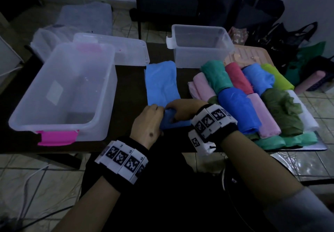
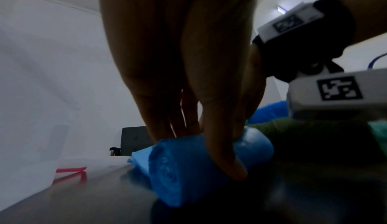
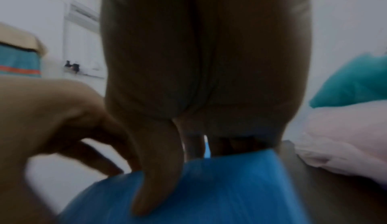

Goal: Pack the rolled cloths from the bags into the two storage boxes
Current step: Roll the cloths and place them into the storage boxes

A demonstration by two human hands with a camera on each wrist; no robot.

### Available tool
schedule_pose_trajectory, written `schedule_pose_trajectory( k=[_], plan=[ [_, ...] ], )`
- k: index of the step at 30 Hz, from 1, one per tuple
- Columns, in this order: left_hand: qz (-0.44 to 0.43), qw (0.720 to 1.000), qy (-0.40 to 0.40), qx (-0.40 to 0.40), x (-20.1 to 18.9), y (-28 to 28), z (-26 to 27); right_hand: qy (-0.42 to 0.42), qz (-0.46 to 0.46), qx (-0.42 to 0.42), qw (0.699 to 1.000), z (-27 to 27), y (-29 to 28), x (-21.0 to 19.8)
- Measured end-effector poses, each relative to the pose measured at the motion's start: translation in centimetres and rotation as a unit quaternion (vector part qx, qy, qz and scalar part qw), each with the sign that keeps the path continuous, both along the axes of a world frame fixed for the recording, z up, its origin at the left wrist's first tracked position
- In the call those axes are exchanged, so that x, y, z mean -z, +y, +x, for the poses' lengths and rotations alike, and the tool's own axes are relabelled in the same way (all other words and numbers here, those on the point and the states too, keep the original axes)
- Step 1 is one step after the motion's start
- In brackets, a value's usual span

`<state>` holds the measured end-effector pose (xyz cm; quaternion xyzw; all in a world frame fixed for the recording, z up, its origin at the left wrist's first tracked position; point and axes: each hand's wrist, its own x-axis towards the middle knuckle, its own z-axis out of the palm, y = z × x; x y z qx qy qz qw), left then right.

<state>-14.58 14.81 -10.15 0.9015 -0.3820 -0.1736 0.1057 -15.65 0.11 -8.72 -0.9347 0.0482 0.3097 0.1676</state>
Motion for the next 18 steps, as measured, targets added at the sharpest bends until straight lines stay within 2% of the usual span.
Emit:
schedule_pose_trajectory(
  k=[2,3,5,7,9,15,18],
  plan=[
    [-0.011,1.000,-0.014,-0.005,0.2,0.0,0.3,-0.029,0.025,0.034,0.999,-0.7,-0.1,0.3],
    [-0.017,1.000,-0.010,-0.009,0.2,0.0,0.6,-0.075,0.022,0.041,0.996,-1.3,0.1,0.4],
    [-0.022,0.999,0.016,-0.020,-0.1,0.0,1.2,-0.185,-0.034,0.026,0.982,-2.8,0.7,0.8],
    [-0.023,0.999,0.035,-0.029,-0.6,-0.1,1.7,-0.248,-0.103,-0.014,0.963,-4.3,1.8,1.6],
    [-0.013,0.998,0.050,-0.028,-1.1,-0.2,2.1,-0.263,-0.125,-0.013,0.957,-5.5,2.8,2.6],
    [0.057,0.991,0.121,0.011,-1.8,0.2,2.5,-0.299,-0.109,0.029,0.948,-7.5,4.6,4.1],
    [0.024,0.987,0.162,-0.008,-1.7,0.7,2.7,-0.242,-0.103,0.002,0.965,-7.0,4.3,3.0]
  ],
)
